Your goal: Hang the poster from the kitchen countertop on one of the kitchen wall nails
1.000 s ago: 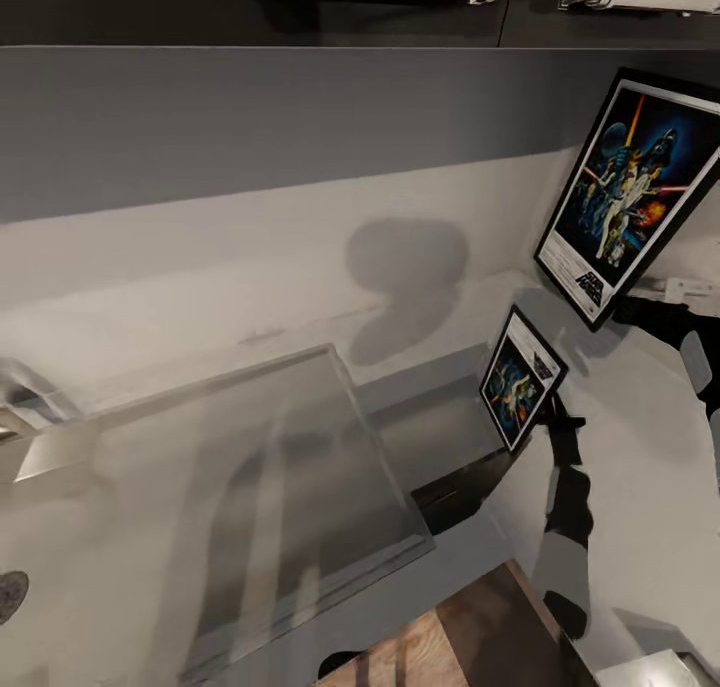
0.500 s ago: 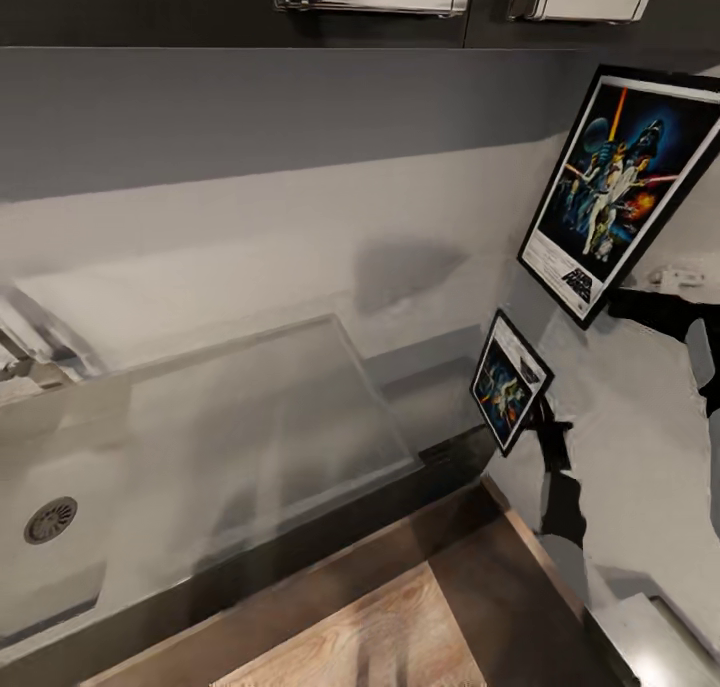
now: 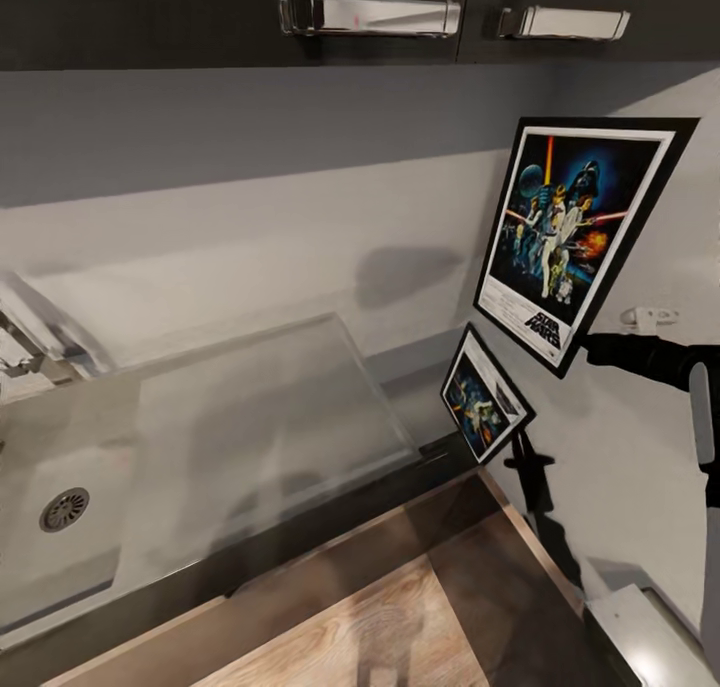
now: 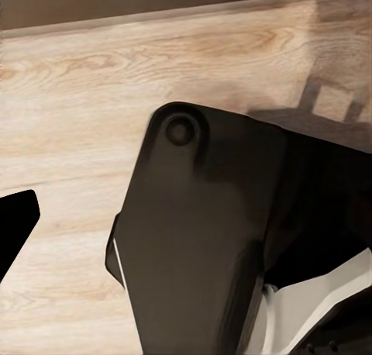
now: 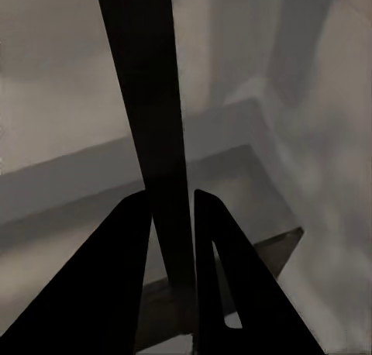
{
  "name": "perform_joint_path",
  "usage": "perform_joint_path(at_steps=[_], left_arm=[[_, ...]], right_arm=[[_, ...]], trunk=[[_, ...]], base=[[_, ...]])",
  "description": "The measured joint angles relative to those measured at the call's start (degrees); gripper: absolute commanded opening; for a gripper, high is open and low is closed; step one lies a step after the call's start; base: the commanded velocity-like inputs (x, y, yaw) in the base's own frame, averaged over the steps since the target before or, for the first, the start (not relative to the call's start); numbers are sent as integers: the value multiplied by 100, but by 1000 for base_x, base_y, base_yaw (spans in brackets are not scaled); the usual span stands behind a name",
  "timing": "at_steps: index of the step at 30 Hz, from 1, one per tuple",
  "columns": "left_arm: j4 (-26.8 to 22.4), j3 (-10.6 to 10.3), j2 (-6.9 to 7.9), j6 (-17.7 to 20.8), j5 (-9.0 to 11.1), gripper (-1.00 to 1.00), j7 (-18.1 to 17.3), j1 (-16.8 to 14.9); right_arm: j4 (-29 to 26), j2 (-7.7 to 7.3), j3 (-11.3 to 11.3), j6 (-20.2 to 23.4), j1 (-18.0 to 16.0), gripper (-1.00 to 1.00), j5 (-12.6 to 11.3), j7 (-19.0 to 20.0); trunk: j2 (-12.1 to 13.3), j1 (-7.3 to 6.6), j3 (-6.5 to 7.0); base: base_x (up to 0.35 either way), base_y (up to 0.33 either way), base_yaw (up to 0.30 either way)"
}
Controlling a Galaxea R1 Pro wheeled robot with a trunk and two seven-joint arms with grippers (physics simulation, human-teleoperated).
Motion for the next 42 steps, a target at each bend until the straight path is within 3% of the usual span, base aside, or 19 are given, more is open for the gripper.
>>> perform_joint_path(at_steps=[8,18,23,24,25,27,32,34,35,38,39,42], left_arm=[[-7,1,0,-2,3,100,0,0],[0,-11,0,22,2,100,0,0],[7,-16,0,38,2,100,0,0],[9,-12,0,40,2,100,0,0],[9,-11,0,41,3,100,0,0],[10,-11,0,42,2,100,0,0],[10,-9,0,42,3,100,0,1],[7,-8,0,41,3,100,0,0],[7,-8,0,39,3,100,0,1],[9,-8,0,41,3,100,0,0],[10,-8,0,40,2,100,0,0],[10,-4,0,34,3,100,3,0]], right_arm=[[-595,13,-112,32,563,-100,-16,29],[-699,27,-208,59,690,-100,-88,114],[-705,-16,-242,419,696,-100,-244,1369],[-708,-34,-247,524,696,-100,-313,2017],[-707,-44,-250,527,696,-100,-261,2305],[-707,-55,-250,545,697,-100,-265,2587],[-669,-66,-241,472,707,-100,36,2966],[-567,-67,-231,530,712,-100,-93,3014],[-577,-68,-237,476,707,-100,27,3022],[-542,-67,-221,514,726,-100,-32,3039],[-468,-65,-211,562,749,-100,-193,3054],[-312,-64,-188,551,809,-100,-168,3050]], trunk=[[321,-176,197],[723,-396,466],[924,-506,601],[963,-528,628],[1004,-550,655],[1084,-594,709],[1287,-703,844],[1368,-747,897],[1407,-770,925],[1409,-770,952],[1408,-771,962],[1408,-770,989]], base=[[0,0,36],[0,0,79],[0,0,82],[0,0,82],[0,0,82],[0,0,82],[0,0,82],[0,0,81],[0,0,81],[0,0,81],[0,0,82],[-2,0,82]])
